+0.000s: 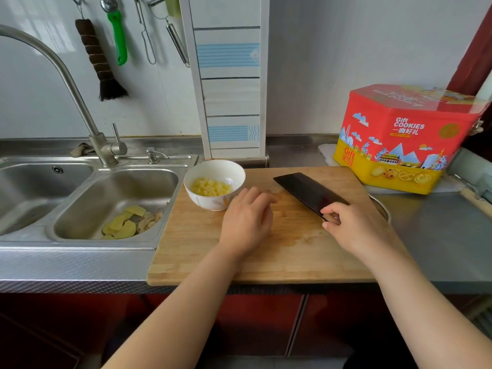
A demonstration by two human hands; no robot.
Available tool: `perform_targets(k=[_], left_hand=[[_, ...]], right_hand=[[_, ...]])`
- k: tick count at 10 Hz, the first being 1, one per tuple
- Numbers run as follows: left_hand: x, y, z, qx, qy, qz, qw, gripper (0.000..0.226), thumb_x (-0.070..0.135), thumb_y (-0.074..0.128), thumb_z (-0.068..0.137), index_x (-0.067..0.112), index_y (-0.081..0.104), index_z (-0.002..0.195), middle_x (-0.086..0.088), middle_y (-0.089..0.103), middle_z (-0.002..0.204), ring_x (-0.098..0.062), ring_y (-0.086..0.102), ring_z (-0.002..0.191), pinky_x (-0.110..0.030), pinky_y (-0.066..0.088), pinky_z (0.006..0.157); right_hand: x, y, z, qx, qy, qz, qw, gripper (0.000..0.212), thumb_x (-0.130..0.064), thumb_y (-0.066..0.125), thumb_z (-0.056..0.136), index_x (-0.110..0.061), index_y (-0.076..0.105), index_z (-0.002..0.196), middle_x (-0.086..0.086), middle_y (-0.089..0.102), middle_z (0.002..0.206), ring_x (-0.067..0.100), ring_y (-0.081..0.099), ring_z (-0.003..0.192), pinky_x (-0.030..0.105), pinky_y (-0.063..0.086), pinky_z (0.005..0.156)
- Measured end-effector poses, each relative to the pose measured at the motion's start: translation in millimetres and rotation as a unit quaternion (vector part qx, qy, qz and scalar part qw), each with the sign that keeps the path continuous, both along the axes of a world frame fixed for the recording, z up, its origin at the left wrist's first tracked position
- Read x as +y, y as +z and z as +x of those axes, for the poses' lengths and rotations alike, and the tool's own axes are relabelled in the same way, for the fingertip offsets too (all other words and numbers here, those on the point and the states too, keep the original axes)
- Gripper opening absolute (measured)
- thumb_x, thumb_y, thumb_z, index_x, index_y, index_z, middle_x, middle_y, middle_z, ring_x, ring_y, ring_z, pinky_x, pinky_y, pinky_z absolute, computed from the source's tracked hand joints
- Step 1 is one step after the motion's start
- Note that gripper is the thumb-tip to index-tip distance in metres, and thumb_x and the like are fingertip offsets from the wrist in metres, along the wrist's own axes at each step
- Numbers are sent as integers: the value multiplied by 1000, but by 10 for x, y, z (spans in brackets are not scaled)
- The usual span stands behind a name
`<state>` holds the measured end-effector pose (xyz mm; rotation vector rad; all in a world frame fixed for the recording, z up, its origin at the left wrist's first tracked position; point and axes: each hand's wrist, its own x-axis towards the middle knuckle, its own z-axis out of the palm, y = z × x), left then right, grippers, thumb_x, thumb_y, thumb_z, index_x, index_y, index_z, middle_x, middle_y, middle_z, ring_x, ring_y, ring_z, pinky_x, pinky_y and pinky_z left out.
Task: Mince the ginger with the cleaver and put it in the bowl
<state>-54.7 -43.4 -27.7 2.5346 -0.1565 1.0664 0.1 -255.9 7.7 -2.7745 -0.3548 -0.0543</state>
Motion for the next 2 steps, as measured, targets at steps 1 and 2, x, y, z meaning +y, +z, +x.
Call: perform_targets(k=[1,2], left_hand=[[-26,-100,34,25,-5,-16,1000,19,12,53,88,17,67,99,5,60,94,-11,50,87,-20,38,73],[-17,-146,41,33,-9,-35,999,18,13,52,88,17,66,98,6,60,92,-10,50,86,-18,37,73]], right_hand=[[-12,-116,34,19,-4,-18,1000,35,-37,63,93,-37,58,128,-4,61,115,17,58,102,27,41,68],[-61,-119,54,19,2,-37,999,34,-37,61,94,-38,57,128,-1,59,122,19,57,107,26,43,73]])
